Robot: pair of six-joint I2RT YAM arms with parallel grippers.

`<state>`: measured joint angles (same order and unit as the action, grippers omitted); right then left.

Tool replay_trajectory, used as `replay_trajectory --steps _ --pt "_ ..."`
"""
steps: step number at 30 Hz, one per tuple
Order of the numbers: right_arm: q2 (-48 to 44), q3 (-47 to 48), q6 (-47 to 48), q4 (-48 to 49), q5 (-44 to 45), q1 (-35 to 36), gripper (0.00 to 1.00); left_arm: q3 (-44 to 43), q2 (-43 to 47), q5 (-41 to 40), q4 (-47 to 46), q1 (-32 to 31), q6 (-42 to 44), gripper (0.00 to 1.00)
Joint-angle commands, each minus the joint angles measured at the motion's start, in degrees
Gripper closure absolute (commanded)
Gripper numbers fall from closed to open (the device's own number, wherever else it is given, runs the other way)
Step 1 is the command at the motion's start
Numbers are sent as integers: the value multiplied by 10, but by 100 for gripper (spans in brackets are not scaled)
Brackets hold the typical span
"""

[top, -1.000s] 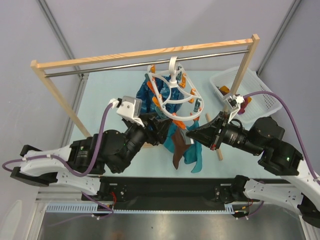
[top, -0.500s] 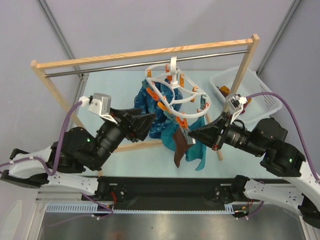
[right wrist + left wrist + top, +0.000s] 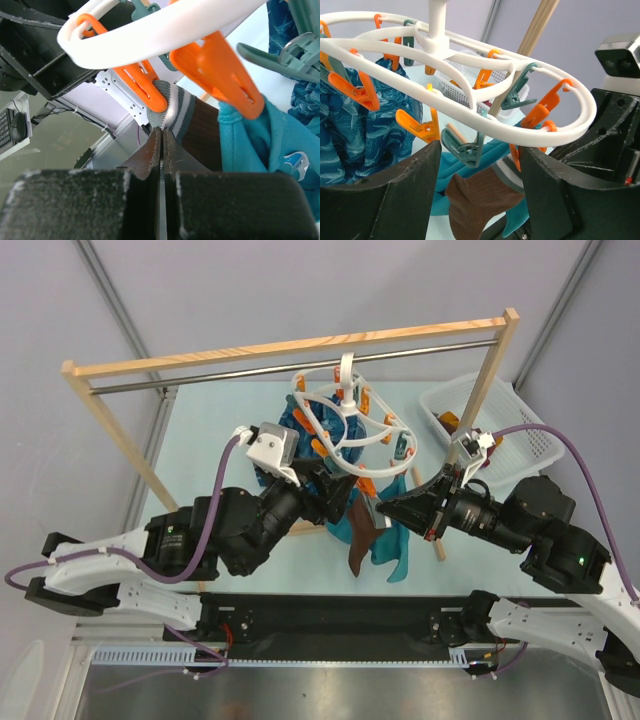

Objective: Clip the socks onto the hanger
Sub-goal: Clamp the sock at the bin.

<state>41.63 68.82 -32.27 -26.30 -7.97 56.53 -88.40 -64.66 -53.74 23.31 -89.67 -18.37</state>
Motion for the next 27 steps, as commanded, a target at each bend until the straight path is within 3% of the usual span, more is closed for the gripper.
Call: replay_trajectory --steps 1,12,18,20,22,27 --pt "-2 25 11 3 3 2 99 -43 -7 7 33 14 -22 32" --pt "-3 28 16 -5 3 2 99 -6 10 -9 -3 22 -6 46" --pt "-1 24 16 -5 5 2 98 0 23 1 2 30 -4 48" --pt "-1 22 16 -5 5 2 99 13 37 19 -7 31 -6 44" --pt "0 22 16 -5 5 2 99 34 58 29 -21 30 -8 34" --pt "3 21 16 -2 4 2 99 59 85 37 -20 31 -15 30"
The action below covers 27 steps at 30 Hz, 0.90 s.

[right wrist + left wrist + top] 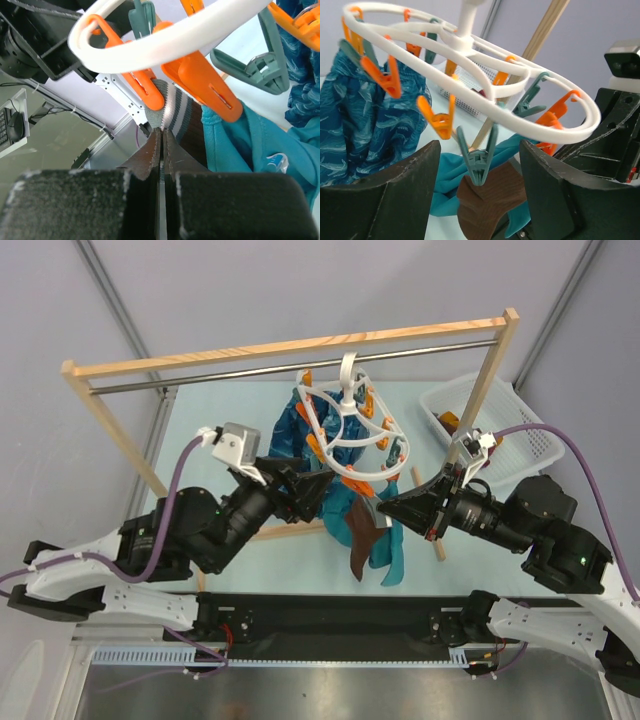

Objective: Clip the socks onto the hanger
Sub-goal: Clamp the sock at the bin, then open the clamp at the hanger.

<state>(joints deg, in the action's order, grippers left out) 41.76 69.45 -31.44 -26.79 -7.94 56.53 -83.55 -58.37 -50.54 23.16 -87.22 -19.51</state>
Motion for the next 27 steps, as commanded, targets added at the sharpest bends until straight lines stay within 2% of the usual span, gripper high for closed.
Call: replay_trajectory --steps 1,8,18,27 --pt "2 16 8 3 3 2 99 16 33 7 -27 6 -3 30" --pt "4 15 4 5 0 2 99 42 48 20 -48 6 5 31" --pt "1 17 2 3 2 3 99 -13 -4 33 -34 8 6 30" --pt "-5 17 4 3 1 2 99 -41 -31 25 -14 17 -6 38"
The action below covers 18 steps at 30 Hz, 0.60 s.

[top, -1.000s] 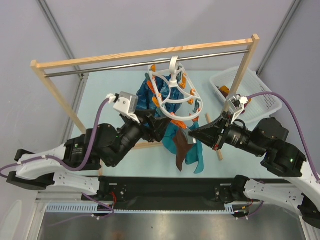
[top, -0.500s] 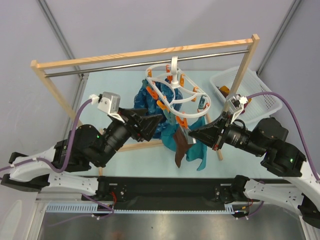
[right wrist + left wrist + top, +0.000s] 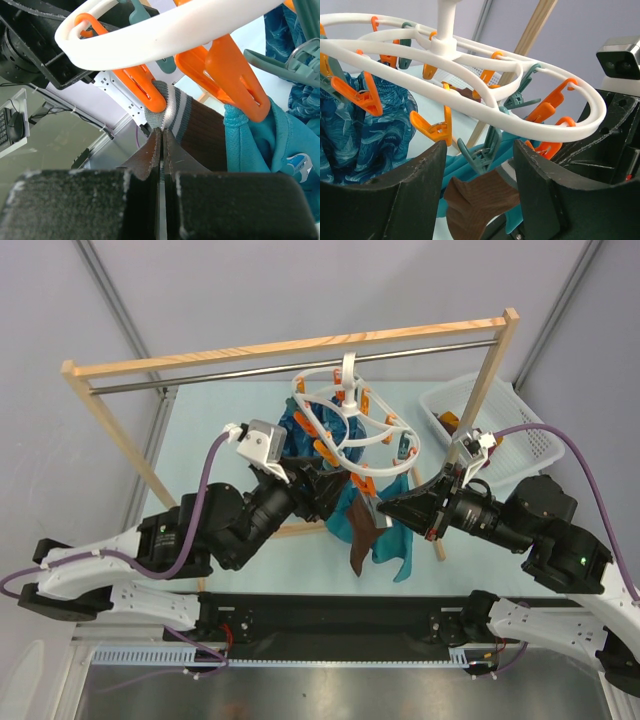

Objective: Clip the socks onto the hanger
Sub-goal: Open the clamp at the hanger.

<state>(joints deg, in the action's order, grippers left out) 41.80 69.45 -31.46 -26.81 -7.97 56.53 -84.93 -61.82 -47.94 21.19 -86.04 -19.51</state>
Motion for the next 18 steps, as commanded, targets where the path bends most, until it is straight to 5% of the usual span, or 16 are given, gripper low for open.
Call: replay_trajectory --steps 1,18 --pt "-6 18 4 2 1 2 99 -24 9 -4 3 5 -7 40" --pt "-4 16 3 4 0 2 99 -24 -1 0 -3 17 -8 43"
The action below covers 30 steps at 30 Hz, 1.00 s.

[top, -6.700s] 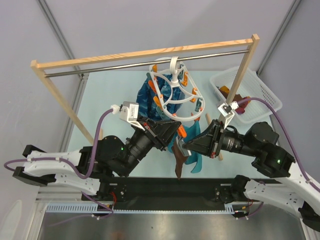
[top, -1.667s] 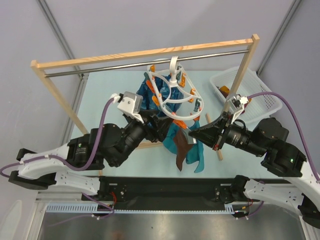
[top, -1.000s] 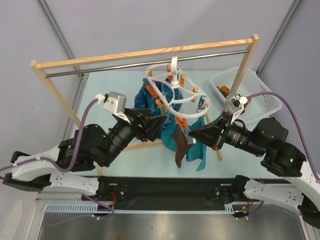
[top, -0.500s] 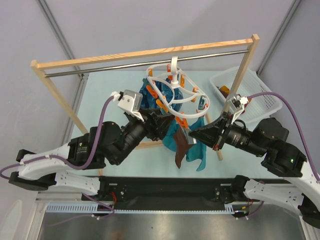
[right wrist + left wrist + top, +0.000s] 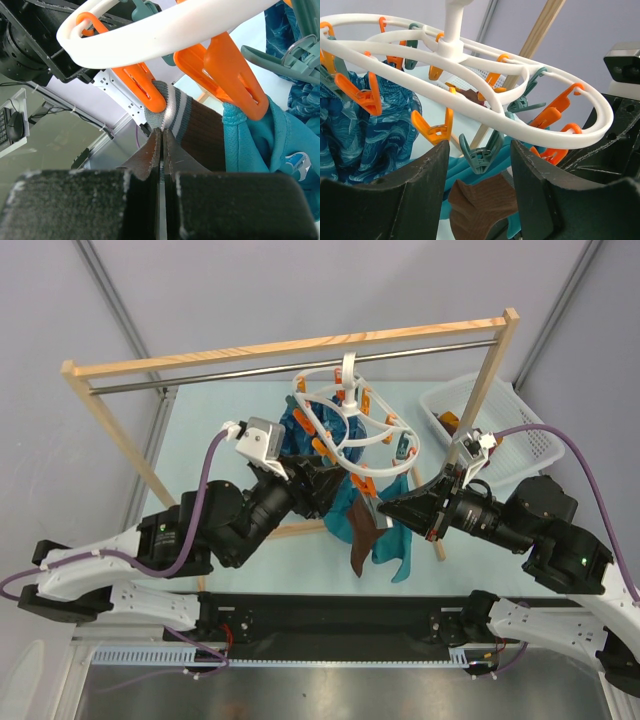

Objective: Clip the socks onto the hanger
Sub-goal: Open the clamp at the hanger.

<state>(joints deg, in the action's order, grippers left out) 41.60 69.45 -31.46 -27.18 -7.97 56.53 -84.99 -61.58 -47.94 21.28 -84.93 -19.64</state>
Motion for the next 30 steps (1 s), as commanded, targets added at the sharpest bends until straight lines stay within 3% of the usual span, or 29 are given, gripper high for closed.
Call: replay_trajectory --steps 1,21,30 --pt "-3 16 3 8 1 2 99 -25 -4 0 -5 6 -7 43" --pt "-1 17 3 5 -3 2 99 -54 -32 -3 9 16 -8 50" --pt "1 20 3 1 1 2 98 -48 -33 -18 9 17 -18 88"
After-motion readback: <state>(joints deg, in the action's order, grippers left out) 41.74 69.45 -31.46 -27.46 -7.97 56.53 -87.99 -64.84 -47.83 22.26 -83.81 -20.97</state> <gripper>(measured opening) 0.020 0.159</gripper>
